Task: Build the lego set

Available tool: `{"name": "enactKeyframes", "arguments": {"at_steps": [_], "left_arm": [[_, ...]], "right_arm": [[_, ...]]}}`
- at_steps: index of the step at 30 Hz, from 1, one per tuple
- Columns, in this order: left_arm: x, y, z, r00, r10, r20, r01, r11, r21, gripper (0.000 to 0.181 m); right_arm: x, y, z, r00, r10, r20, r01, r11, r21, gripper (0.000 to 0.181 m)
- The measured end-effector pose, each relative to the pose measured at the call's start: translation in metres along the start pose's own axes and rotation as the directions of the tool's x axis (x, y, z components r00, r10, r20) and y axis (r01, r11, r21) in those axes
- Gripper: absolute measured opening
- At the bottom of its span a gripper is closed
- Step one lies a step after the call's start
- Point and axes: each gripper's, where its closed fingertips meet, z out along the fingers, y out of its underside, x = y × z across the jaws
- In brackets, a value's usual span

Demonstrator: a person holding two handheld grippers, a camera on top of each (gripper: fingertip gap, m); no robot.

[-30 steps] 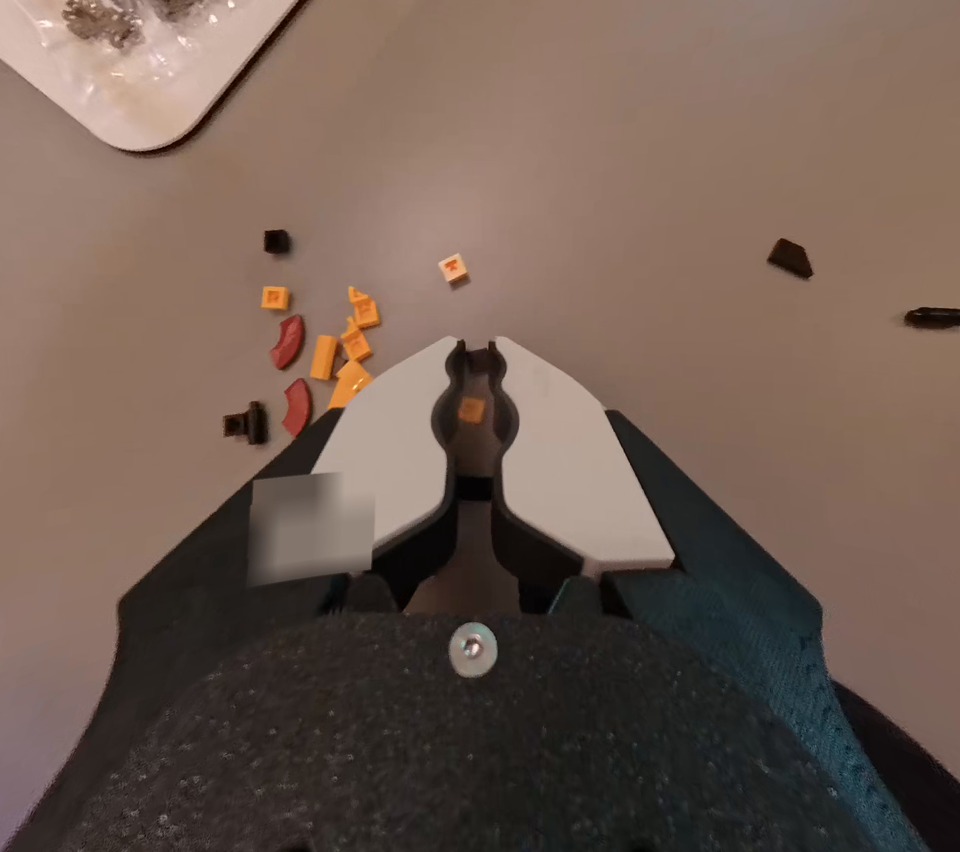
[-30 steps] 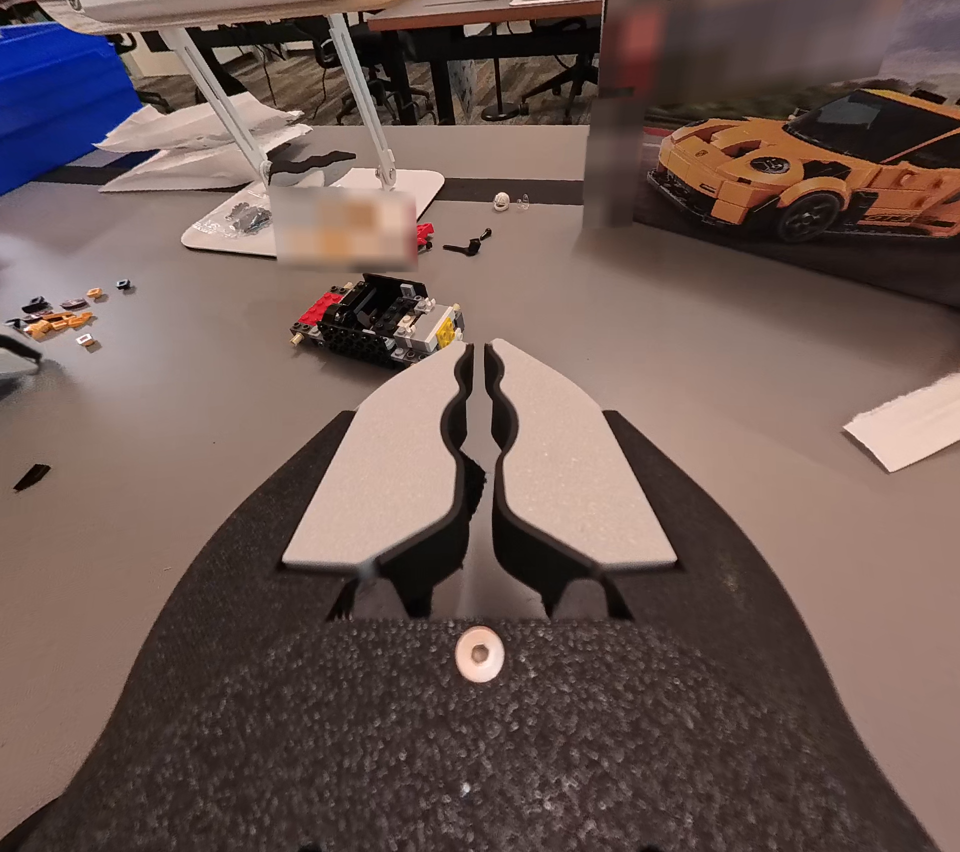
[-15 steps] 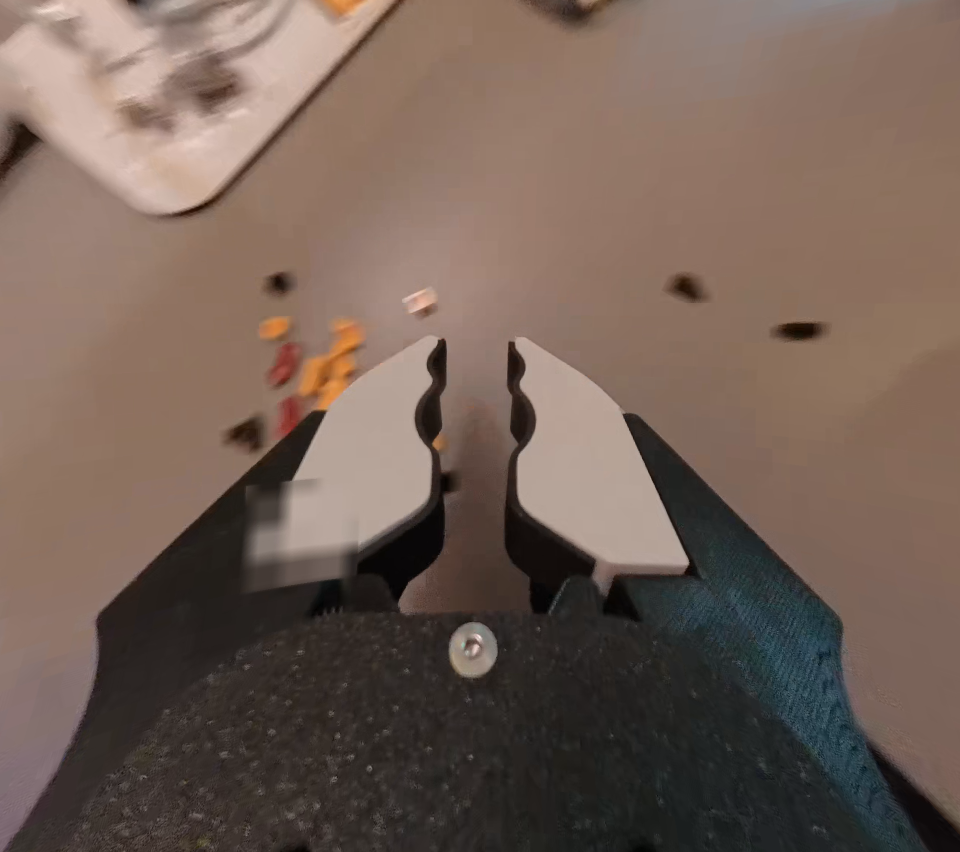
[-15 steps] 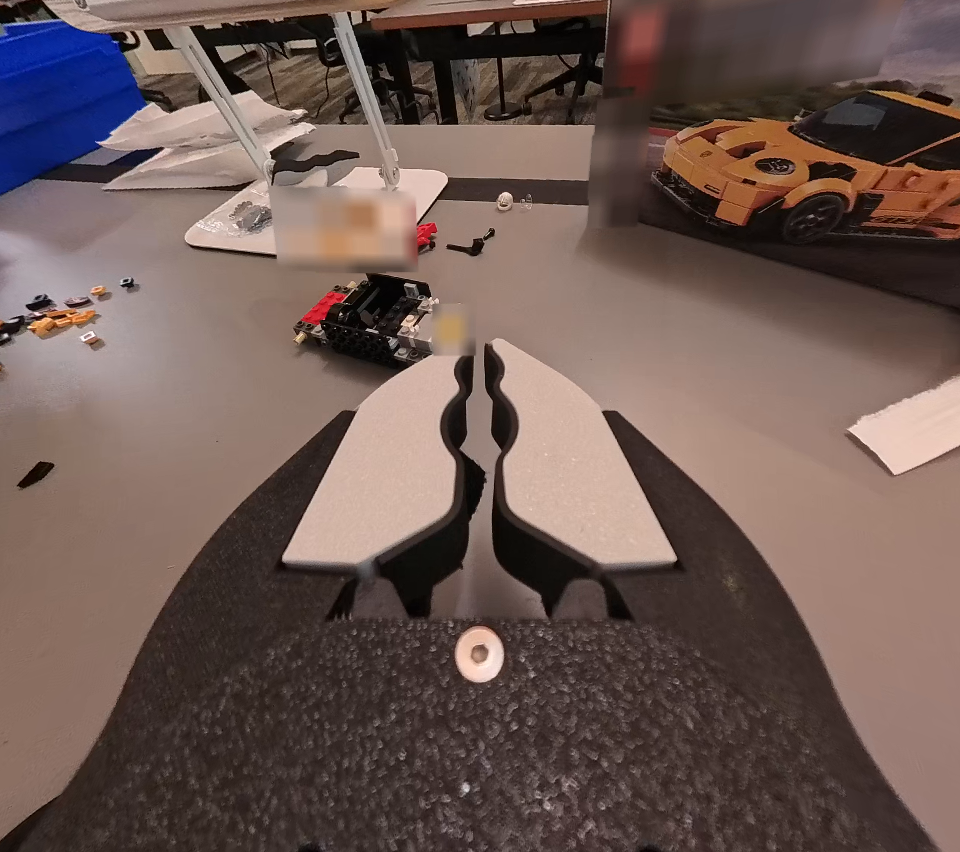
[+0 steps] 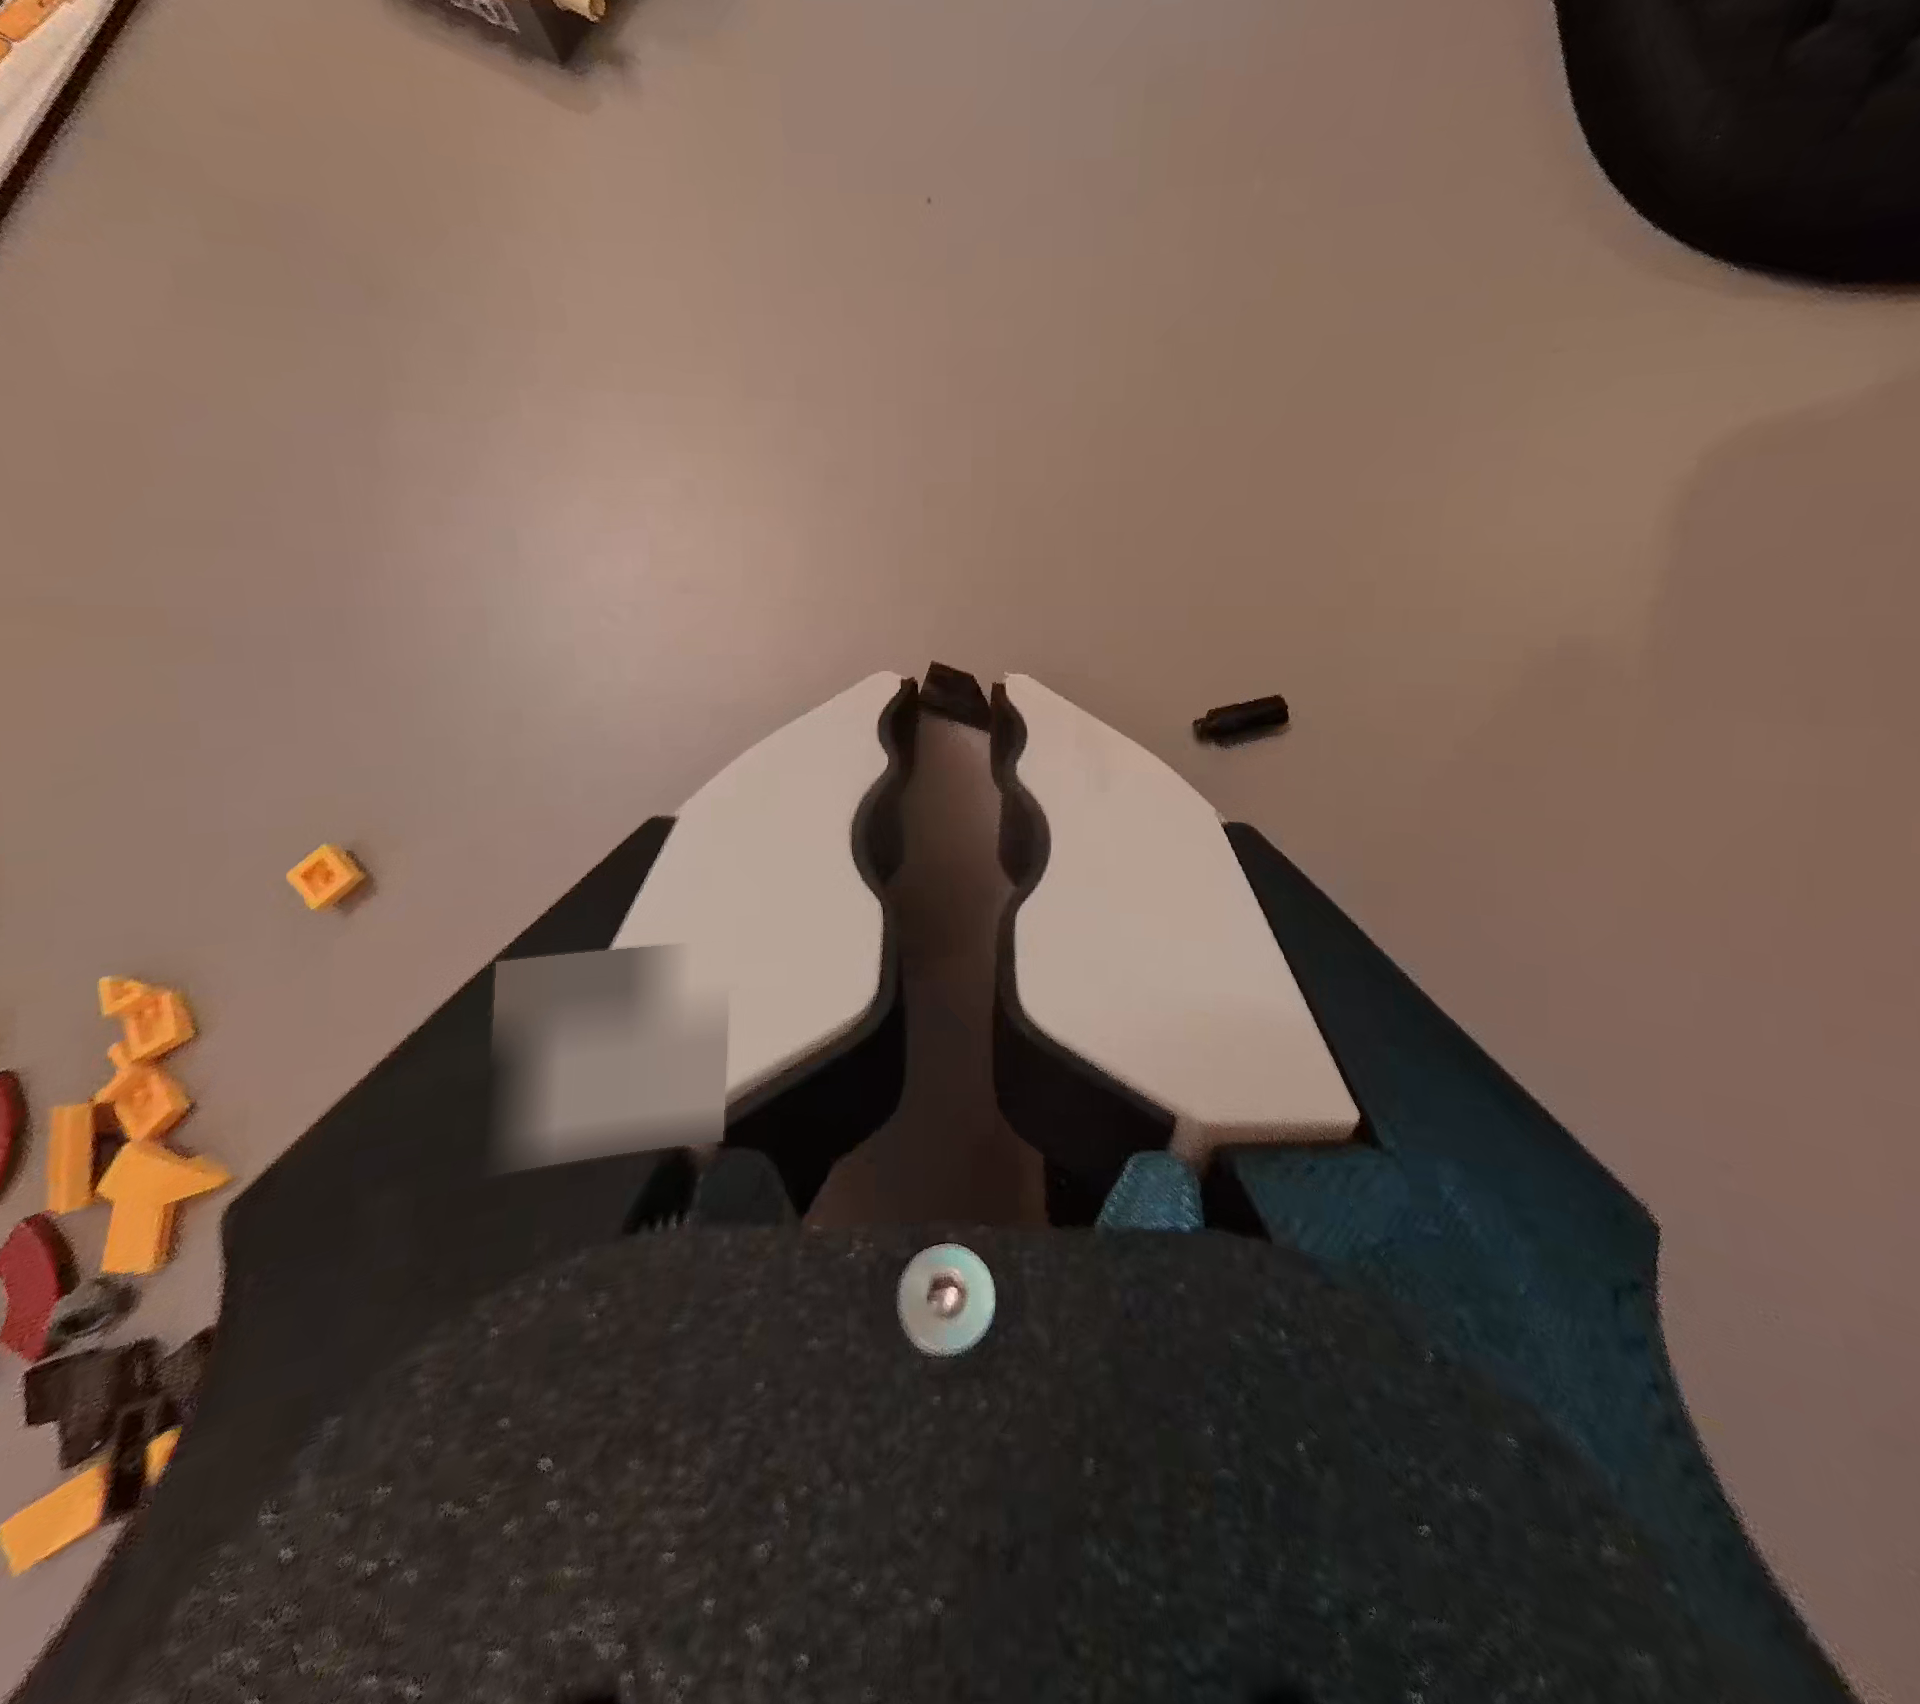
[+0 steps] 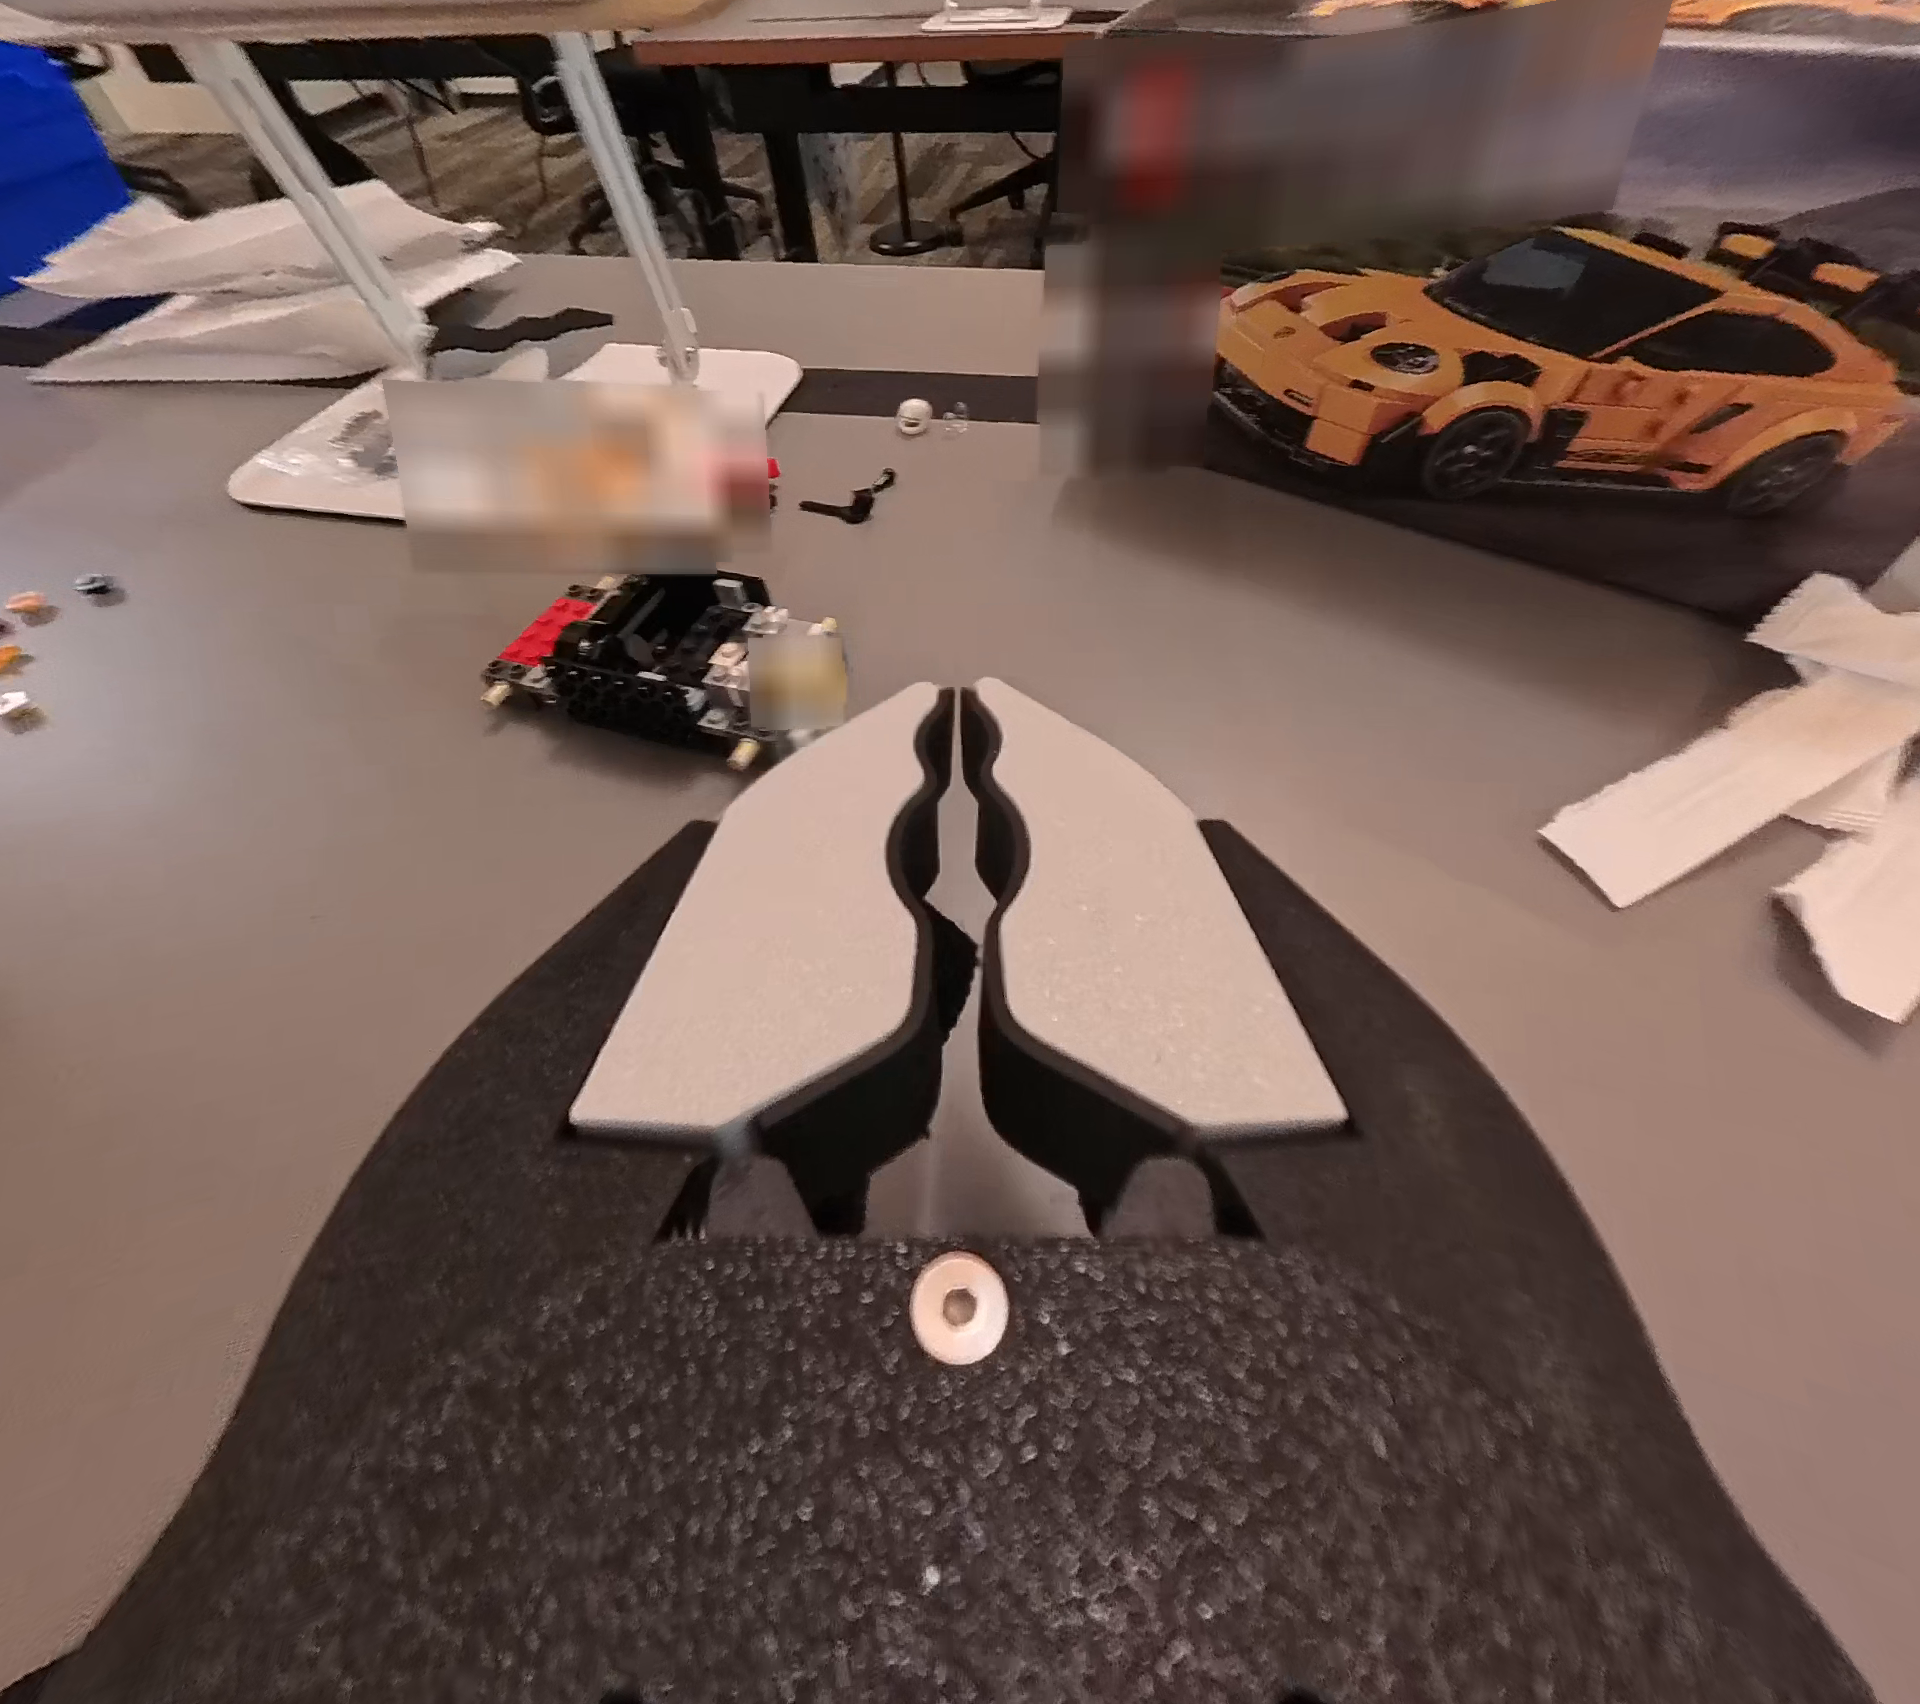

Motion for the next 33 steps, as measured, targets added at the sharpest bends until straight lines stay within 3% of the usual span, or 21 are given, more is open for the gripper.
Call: {"name": "enactKeyframes", "arguments": {"at_steps": [6,13,16,19,25,30,33], "left_arm": [[-0.035,0.010,-0.031,0.991,-0.075,0.115,0.072,0.997,0.035,0.012],[-0.104,0.073,-0.081,0.896,-0.201,0.396,0.231,0.972,-0.030,0.013],[-0.111,0.086,-0.085,0.877,-0.189,0.442,0.245,0.967,-0.073,0.025],[-0.109,0.079,-0.084,0.878,-0.143,0.457,0.202,0.976,-0.082,0.033],[-0.035,0.024,-0.055,0.986,-0.034,0.165,0.033,0.999,0.013,0.032],[0.025,0.007,-0.023,0.998,0.034,-0.059,-0.033,0.999,0.009,0.031],[0.042,0.007,-0.010,0.994,0.052,-0.097,-0.053,0.999,-0.012,0.028]], "right_arm": [[0.029,-0.004,-0.007,0.990,0.027,-0.139,-0.023,0.999,0.027,0.000],[0.028,-0.002,-0.005,0.991,0.010,-0.136,-0.007,1.000,0.018,0.000],[0.026,-0.001,-0.004,0.992,0.006,-0.128,-0.004,1.000,0.012,0.000],[0.025,0.000,-0.003,0.992,-0.001,-0.125,0.002,1.000,0.010,0.000],[0.024,0.002,-0.002,0.993,-0.002,-0.117,0.002,1.000,0.002,0.000],[0.024,0.001,-0.002,0.993,0.001,-0.115,-0.001,1.000,0.004,0.000],[0.024,0.001,-0.002,0.994,0.001,-0.111,-0.001,1.000,0.003,0.000]]}}
